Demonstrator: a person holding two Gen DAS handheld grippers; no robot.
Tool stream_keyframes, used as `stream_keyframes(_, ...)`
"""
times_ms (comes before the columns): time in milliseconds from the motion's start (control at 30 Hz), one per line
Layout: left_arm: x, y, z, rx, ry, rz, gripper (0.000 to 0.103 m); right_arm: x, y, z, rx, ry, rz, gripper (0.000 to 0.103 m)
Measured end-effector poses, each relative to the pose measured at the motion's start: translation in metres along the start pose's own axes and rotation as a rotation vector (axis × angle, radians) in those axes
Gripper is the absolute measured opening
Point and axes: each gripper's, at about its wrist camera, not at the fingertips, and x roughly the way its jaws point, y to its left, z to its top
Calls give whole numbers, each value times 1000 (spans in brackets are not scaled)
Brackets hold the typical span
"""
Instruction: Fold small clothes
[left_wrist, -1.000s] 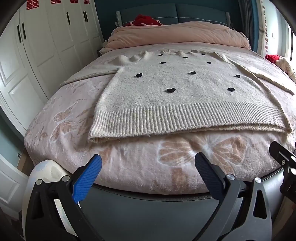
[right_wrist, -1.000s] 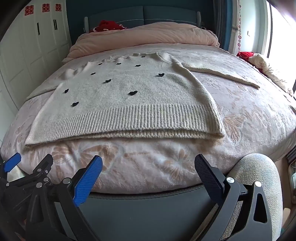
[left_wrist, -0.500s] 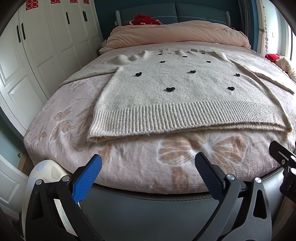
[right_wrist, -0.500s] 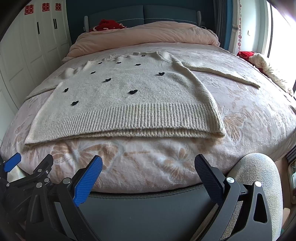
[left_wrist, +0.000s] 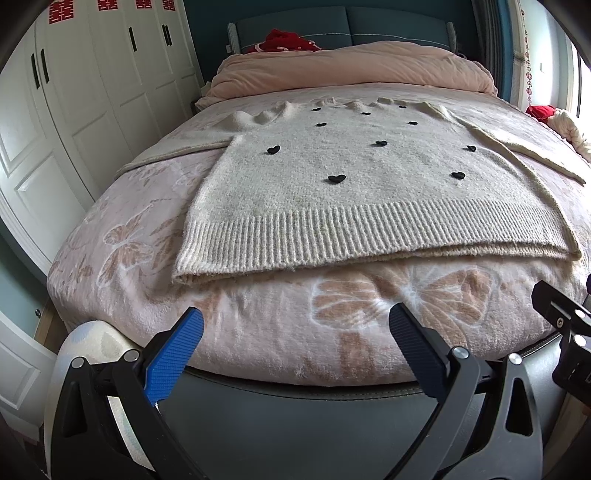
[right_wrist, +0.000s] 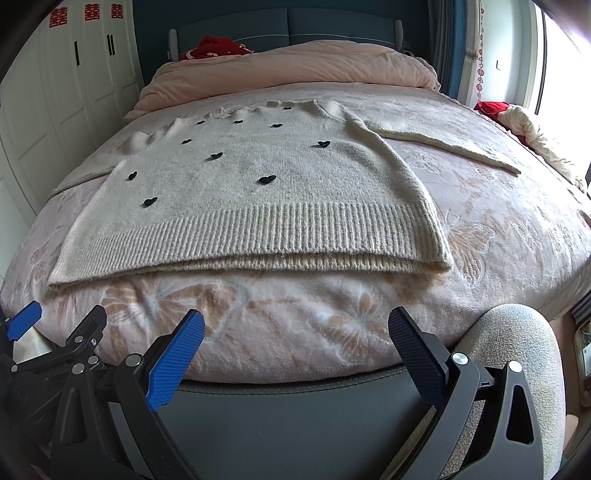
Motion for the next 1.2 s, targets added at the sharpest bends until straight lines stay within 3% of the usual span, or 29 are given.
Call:
stream_keyframes(700, -4, 2, 6, -29, -17, -6, 98, -3, -3, 2, 24, -23, 8, 98)
stream_keyframes(867, -6, -1, 24, 7, -64, 21, 98, -7, -2, 18, -33, -66, -45, 98)
stream_keyframes(1200, -5, -2, 29, -2, -63, 15, 98, -11, 2, 25, -72, -87, -49, 98)
